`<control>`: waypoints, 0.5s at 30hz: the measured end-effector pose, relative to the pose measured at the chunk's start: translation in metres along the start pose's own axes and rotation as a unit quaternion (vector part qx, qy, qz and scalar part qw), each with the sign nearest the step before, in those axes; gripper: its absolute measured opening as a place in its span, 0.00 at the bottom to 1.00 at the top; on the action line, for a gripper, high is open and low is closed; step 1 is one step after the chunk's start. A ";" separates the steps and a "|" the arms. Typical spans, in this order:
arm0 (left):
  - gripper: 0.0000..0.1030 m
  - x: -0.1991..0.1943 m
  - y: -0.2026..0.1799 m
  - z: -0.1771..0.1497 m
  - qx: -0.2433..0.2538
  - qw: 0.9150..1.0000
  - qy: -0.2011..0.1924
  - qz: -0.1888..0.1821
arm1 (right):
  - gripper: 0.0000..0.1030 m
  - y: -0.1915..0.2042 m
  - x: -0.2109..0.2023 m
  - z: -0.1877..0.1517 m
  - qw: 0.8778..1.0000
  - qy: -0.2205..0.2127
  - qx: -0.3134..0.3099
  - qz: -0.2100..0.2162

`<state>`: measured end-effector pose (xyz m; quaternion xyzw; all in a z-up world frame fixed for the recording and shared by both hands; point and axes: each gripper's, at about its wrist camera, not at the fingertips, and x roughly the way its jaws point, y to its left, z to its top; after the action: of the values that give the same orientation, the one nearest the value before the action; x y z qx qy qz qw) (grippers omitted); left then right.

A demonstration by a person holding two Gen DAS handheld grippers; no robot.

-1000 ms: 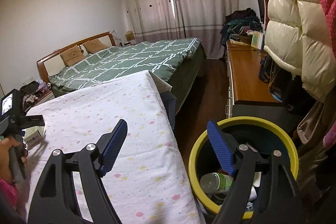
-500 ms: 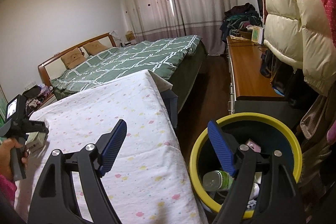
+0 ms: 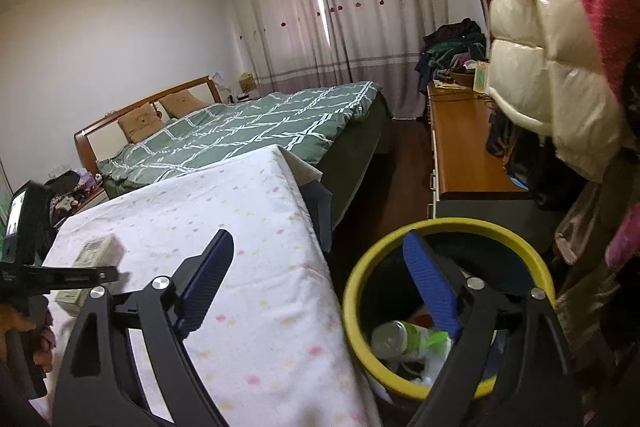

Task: Collect trash
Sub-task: 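Carry the pale green box over the bin and open the left gripper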

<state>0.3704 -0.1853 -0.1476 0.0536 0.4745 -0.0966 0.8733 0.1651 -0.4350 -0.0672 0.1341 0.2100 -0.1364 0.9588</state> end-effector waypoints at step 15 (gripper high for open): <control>0.69 -0.022 -0.251 -0.006 0.181 0.971 0.013 -0.153 | 0.80 -0.138 -0.097 -0.029 0.988 -0.012 0.064 -0.139</control>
<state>0.2992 -0.4269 -0.1330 0.1389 0.4627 -0.3124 0.8179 0.0263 -0.5342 -0.0775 0.1635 0.2063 -0.2835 0.9221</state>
